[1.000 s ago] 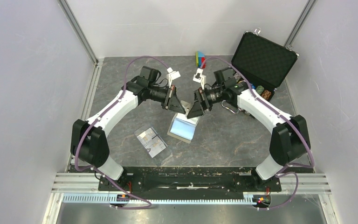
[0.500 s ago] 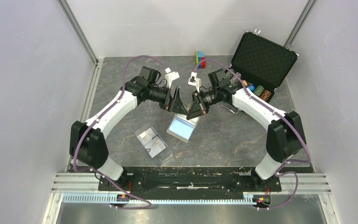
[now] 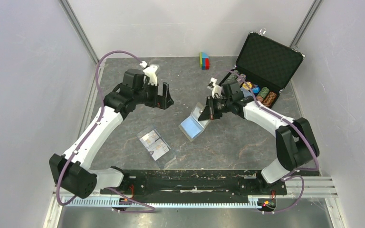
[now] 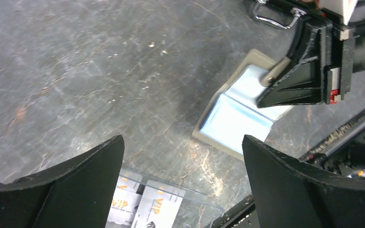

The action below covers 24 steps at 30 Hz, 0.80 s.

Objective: Put the credit cards into the card holder
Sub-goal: Place the card holder at the center of the board.

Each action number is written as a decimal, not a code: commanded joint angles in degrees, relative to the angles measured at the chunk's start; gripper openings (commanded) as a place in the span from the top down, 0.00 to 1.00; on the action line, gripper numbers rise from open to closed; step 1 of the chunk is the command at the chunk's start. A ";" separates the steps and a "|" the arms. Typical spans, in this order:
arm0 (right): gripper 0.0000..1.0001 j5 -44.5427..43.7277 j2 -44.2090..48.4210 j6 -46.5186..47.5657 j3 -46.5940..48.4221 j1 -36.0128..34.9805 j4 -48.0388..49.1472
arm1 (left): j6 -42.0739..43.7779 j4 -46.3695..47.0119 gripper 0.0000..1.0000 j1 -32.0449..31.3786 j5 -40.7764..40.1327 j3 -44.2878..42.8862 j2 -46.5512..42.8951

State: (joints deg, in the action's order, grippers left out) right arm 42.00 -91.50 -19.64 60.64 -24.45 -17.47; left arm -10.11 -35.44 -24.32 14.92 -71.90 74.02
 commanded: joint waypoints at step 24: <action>0.74 -27.23 10.60 -27.81 -40.87 -0.10 51.83 | -16.56 8.06 0.00 2.42 2.98 14.51 -10.51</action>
State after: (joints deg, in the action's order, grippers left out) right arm 16.67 -80.62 -48.60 21.39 -23.38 27.49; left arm -23.14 -30.50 -22.20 14.37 -58.08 64.45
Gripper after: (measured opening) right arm 0.173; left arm 0.996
